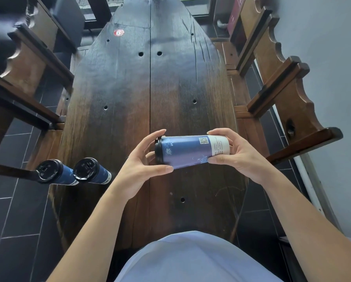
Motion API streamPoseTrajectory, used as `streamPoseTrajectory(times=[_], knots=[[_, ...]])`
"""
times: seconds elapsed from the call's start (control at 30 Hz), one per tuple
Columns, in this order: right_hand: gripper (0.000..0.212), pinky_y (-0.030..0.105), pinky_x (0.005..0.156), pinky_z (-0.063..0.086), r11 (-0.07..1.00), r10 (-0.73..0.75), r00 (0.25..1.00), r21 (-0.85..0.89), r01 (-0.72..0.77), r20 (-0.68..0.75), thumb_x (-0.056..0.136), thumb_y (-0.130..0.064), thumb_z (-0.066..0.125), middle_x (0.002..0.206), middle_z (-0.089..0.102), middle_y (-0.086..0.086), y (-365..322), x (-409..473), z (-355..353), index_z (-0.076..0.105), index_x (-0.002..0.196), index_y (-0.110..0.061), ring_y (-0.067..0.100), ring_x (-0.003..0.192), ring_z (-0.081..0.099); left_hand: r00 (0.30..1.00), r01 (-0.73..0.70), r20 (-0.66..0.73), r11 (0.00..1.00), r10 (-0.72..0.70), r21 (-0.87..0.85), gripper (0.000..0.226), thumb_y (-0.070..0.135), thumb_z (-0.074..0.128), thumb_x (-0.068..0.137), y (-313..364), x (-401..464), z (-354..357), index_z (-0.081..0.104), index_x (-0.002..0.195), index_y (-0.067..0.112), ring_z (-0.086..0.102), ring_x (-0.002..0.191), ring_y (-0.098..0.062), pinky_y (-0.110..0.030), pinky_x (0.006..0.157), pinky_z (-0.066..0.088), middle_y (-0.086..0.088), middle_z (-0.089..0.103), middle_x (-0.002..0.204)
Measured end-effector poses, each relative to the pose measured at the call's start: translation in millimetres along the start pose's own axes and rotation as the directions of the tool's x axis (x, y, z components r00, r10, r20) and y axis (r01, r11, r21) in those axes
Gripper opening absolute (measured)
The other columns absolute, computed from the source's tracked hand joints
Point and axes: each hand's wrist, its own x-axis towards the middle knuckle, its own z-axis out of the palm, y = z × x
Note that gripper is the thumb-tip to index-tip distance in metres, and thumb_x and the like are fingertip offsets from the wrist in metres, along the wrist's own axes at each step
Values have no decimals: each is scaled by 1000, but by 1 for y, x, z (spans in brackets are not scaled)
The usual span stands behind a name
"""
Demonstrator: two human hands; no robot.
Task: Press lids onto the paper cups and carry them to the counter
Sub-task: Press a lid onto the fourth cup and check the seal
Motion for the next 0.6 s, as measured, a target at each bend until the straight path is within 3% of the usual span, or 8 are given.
streamPoseTrajectory(times=[0.07, 0.17, 0.27, 0.43, 0.5, 0.6], knots=[[61, 31, 88, 60, 1000, 7, 1000, -11, -7, 2, 77, -19, 82, 119, 58, -14, 2, 1, 1, 54, 130, -35, 10, 122, 57, 1000, -4, -22, 1000, 4, 24, 83, 11, 89, 69, 0, 0, 0, 58, 140, 40, 61, 126, -33, -44, 94, 60, 4, 63, 137], [63, 31, 91, 59, 995, -11, 1000, -101, 10, -6, 81, -16, 83, 123, 56, -16, 5, 1, 1, 54, 130, -42, 8, 122, 55, 1000, 10, -28, 1000, -10, 2, 82, 17, 91, 67, -1, 0, 0, 60, 140, 36, 63, 122, -39, -57, 96, 59, -4, 61, 135], [61, 34, 94, 59, 992, -32, 999, -125, 31, -5, 82, -14, 83, 127, 55, -12, 6, 2, 0, 55, 130, -41, 15, 126, 53, 999, 33, -22, 999, -34, -36, 84, 18, 91, 66, -1, 1, 1, 59, 141, 36, 65, 121, -38, -62, 93, 59, -8, 59, 136], [56, 37, 94, 59, 991, -13, 1000, -131, 12, -10, 80, -27, 83, 125, 55, -9, 5, 4, -1, 57, 128, -40, 16, 121, 57, 1000, 15, -18, 1000, -15, 15, 87, 7, 88, 71, -2, 0, 0, 55, 144, 40, 61, 129, -35, -60, 104, 53, 2, 60, 140], [56, 35, 94, 59, 992, -5, 1000, -126, 4, -7, 79, -30, 82, 125, 54, -8, 5, 3, 0, 56, 127, -42, 12, 118, 58, 1000, 14, -25, 1000, -13, 26, 84, 8, 89, 71, 0, 0, 0, 57, 143, 39, 62, 126, -35, -60, 102, 55, 3, 62, 136], [63, 33, 93, 59, 992, -30, 1000, -124, 29, -8, 80, -17, 84, 127, 52, -6, 6, 2, 1, 54, 131, -41, 13, 119, 57, 999, 33, -34, 999, -33, -6, 81, 17, 91, 68, 3, 0, 2, 59, 139, 40, 66, 121, -35, -57, 92, 61, -4, 59, 134]])
